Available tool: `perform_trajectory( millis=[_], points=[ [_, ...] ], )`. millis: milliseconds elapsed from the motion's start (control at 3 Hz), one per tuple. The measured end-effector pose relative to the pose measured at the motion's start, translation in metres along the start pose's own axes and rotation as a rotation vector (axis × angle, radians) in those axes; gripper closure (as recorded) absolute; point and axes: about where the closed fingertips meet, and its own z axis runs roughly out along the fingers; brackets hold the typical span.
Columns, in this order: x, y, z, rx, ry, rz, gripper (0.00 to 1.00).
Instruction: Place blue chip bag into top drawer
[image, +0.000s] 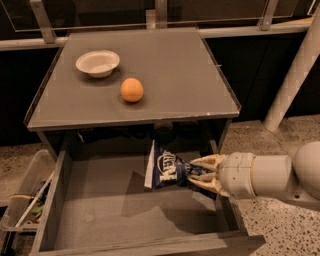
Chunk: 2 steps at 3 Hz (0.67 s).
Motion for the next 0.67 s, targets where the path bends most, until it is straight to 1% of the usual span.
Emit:
perform_trajectory(
  millis=[333,667],
  points=[
    [0.038,0.006,0.026,-0.010,0.017,0.059,1.00],
    [0.063,0.004,0.052,-0.013,0.040,0.082,1.00]
  ],
)
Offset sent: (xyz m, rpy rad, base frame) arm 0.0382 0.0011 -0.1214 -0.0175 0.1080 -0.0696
